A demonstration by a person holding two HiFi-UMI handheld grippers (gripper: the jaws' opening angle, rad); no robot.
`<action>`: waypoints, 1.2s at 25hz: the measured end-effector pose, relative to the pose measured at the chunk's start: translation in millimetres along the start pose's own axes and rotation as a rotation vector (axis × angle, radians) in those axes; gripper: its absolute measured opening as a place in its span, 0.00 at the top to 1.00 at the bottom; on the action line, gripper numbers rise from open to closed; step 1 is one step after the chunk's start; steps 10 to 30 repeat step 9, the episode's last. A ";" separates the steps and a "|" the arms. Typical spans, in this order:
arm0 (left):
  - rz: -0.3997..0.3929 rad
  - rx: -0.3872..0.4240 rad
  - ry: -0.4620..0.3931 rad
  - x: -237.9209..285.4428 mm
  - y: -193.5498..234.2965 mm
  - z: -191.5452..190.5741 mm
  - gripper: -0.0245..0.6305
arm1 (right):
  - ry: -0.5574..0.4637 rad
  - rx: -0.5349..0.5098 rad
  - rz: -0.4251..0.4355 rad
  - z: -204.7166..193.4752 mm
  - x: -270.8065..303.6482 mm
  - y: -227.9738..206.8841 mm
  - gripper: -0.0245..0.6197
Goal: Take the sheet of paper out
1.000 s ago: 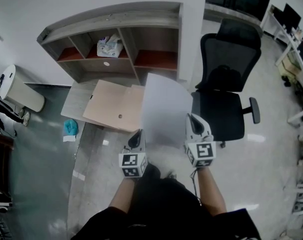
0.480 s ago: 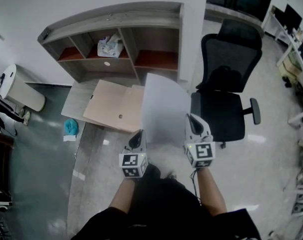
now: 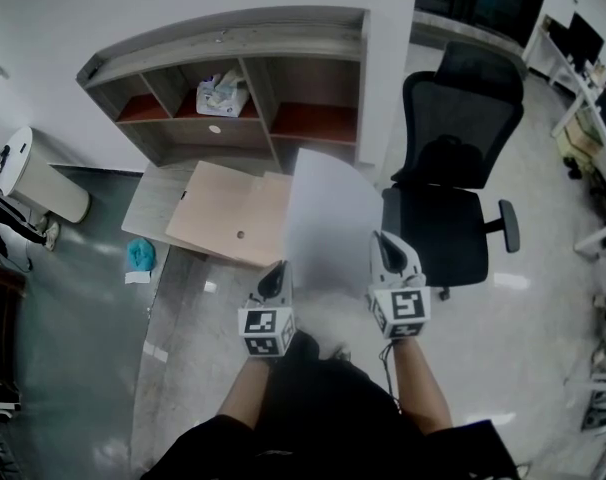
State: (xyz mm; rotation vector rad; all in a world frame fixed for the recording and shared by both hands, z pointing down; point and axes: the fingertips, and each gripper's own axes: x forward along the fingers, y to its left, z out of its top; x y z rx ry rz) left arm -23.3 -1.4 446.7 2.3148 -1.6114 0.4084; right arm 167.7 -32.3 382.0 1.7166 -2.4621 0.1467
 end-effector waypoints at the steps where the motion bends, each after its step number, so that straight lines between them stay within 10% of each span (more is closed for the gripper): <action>1: 0.000 0.000 0.000 -0.1 0.1 0.0 0.89 | 0.001 -0.003 0.000 -0.6 -0.1 0.0 0.94; 30: -0.002 -0.007 0.009 -3.3 0.2 -4.9 0.89 | 0.001 0.013 -0.001 1.4 -2.1 5.1 0.94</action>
